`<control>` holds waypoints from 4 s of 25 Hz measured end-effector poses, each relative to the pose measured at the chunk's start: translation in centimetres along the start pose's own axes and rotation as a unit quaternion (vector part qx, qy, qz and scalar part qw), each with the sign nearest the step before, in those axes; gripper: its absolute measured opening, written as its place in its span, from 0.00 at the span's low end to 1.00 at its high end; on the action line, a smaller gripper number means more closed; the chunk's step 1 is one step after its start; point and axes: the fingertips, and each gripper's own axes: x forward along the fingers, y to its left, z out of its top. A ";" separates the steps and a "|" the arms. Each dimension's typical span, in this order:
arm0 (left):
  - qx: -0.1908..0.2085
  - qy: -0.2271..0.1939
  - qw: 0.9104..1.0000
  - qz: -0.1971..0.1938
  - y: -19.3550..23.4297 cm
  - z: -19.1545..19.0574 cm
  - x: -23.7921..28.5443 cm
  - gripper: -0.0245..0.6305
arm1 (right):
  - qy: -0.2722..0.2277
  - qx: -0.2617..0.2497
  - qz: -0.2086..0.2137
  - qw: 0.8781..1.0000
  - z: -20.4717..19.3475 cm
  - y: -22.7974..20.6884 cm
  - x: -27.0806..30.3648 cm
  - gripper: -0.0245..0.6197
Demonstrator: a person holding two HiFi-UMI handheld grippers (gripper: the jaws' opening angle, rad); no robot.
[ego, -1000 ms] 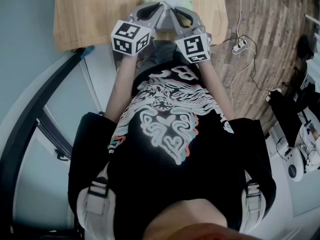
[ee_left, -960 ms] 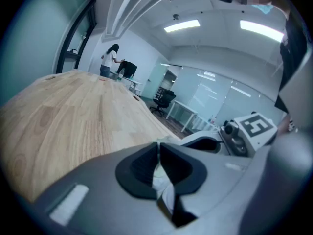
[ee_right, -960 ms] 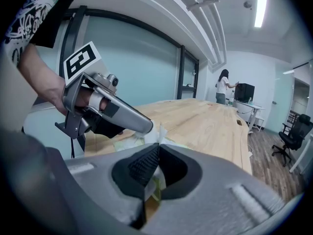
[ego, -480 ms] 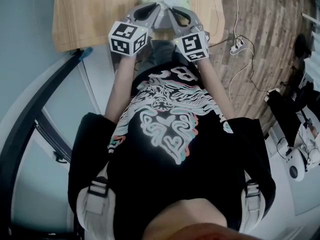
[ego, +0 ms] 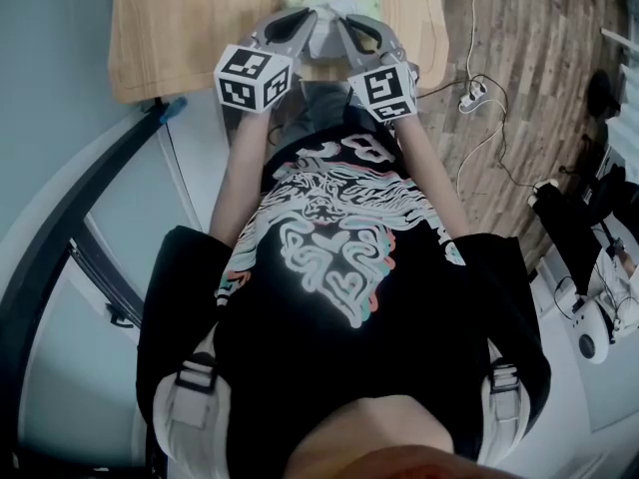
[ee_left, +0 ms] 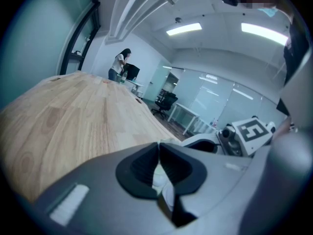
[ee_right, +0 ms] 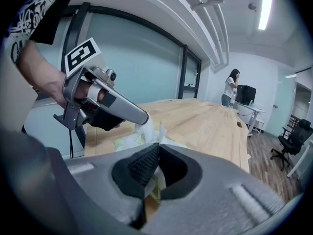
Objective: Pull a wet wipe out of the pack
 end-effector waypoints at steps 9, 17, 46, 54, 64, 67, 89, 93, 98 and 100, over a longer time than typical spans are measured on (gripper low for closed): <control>-0.002 -0.002 1.000 0.003 -0.1 0.0 -0.6 0.04 | 0.003 -0.005 0.001 1.000 0.0 -0.1 -0.1 0.04; -0.002 -0.009 1.000 0.001 -0.3 0.3 -1.0 0.04 | 0.009 -0.014 -0.004 1.000 0.0 0.1 -0.2 0.04; 0.043 -0.009 0.999 -0.006 -1.5 0.4 -3.5 0.03 | 0.027 -0.018 -0.023 0.999 -0.5 0.7 -0.3 0.04; 0.026 -0.029 0.999 0.012 -0.4 1.0 -5.1 0.03 | 0.038 -0.008 -0.029 0.999 -0.8 0.6 -0.2 0.04; 0.013 -0.029 0.999 0.025 0.6 0.1 -6.1 0.03 | 0.041 0.016 -0.026 0.999 -0.9 0.5 -0.1 0.04; 0.011 -0.033 0.999 0.032 0.9 0.2 -6.5 0.03 | 0.044 0.041 -0.024 0.998 -0.9 0.4 -0.1 0.04; -0.020 -0.058 0.995 0.083 4.0 -0.3 -9.2 0.03 | 0.037 0.128 -0.016 0.991 -0.8 -0.1 -1.1 0.04; -0.024 -0.057 0.994 0.093 4.6 -0.6 -9.4 0.03 | 0.026 0.127 -0.011 0.992 -0.3 0.0 -1.6 0.05; -0.028 -0.054 0.993 0.101 5.3 -1.0 -9.4 0.03 | 0.018 0.112 0.001 0.994 0.5 0.9 -1.7 0.09; -0.030 -0.052 0.993 0.105 5.4 -1.3 -9.4 0.03 | 0.021 0.107 0.007 0.994 0.5 1.3 -1.7 0.12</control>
